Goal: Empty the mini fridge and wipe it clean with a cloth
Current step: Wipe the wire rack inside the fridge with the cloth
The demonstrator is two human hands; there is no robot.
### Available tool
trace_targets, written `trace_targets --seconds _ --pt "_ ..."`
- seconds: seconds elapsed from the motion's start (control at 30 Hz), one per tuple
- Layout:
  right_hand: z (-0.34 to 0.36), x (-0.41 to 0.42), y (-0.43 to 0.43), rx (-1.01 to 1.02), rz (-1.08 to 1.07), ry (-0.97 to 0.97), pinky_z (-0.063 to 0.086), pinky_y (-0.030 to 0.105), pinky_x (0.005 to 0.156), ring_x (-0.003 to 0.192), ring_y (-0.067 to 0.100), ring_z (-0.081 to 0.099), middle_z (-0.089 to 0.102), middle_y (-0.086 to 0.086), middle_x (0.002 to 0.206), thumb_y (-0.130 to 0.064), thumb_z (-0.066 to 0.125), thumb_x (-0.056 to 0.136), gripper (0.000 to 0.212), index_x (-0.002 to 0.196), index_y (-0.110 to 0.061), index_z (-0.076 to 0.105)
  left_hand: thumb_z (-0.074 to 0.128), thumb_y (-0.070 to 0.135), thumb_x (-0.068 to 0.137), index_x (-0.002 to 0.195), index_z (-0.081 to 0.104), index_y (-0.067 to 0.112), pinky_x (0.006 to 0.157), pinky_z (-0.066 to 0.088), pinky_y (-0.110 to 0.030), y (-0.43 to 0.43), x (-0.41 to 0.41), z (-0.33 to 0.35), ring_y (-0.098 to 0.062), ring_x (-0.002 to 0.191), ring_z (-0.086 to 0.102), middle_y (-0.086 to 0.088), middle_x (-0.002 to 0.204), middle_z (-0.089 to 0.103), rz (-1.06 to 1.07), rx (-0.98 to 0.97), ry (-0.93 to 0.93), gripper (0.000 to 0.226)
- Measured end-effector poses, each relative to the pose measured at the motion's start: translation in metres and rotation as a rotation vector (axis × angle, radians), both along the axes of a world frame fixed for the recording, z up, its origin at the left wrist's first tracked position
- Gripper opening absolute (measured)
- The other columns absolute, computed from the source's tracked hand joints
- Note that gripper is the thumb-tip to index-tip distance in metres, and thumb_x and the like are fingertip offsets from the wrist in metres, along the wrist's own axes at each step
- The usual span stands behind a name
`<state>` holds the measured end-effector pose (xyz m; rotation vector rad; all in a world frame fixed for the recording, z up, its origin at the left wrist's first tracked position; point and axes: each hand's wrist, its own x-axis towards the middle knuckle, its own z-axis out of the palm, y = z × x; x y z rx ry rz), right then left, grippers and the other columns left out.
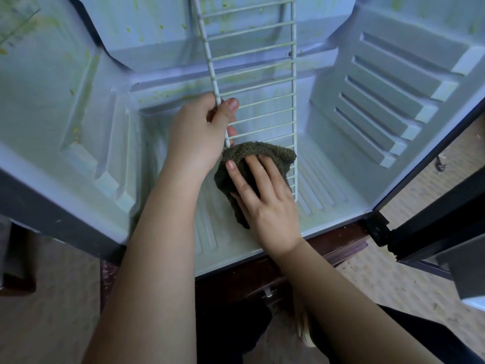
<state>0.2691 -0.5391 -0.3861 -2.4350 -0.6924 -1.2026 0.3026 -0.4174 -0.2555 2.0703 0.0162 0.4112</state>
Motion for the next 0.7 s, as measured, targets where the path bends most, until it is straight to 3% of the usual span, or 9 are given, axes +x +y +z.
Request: trace_targets --seconds 0.17,0.27,0.4,0.57,0.7 --pt "0.012 0.011 -0.037 0.053 0.041 0.016 0.045 0.041 0.095 0.11 0.033 0.048 0.05 0.013 0.124 -0.003 0.062 0.091 0.04 0.128 -0.016 0.062 0.05 0.028 0.101 0.073 0.052 0.026 0.048 0.044 -0.015 0.0 0.0 0.0 0.002 0.05 0.061 0.003 0.072 0.064 -0.015 -0.021 0.012 0.028" --pt "0.021 0.015 -0.058 0.197 -0.003 0.071 0.048 0.036 0.085 0.1 0.035 0.055 0.061 0.018 0.112 -0.002 0.057 0.093 0.031 0.121 -0.012 0.068 0.049 0.027 0.101 0.074 0.051 0.024 0.045 0.042 -0.013 -0.001 -0.001 0.001 0.005 0.051 0.061 0.0 0.075 0.064 -0.018 -0.052 0.022 0.028" --pt "0.036 0.008 -0.067 0.421 -0.025 0.099 0.05 0.03 0.083 0.095 0.029 0.061 0.061 0.016 0.107 0.005 0.058 0.086 0.031 0.112 -0.008 0.071 0.049 0.028 0.101 0.075 0.051 0.023 0.045 0.042 -0.013 -0.002 0.0 0.0 0.005 0.052 0.061 -0.002 0.078 0.064 -0.009 -0.063 0.025 0.027" --pt "0.031 -0.013 -0.017 0.257 0.098 0.223 0.049 0.037 0.083 0.099 0.031 0.055 0.06 0.014 0.109 -0.011 0.07 0.083 0.026 0.109 -0.008 0.069 0.051 0.03 0.1 0.076 0.052 0.024 0.053 0.051 -0.028 -0.001 0.001 -0.001 0.002 0.053 0.061 -0.004 0.076 0.063 0.004 -0.049 0.026 0.025" --pt "0.027 -0.006 0.002 0.244 0.01 0.203 0.046 0.034 0.072 0.089 0.026 0.048 0.061 0.011 0.098 -0.017 0.075 0.078 0.02 0.097 -0.01 0.069 0.051 0.031 0.1 0.079 0.054 0.025 0.048 0.053 -0.025 -0.001 0.001 -0.001 -0.001 0.057 0.062 -0.002 0.076 0.063 -0.008 -0.068 0.038 0.022"
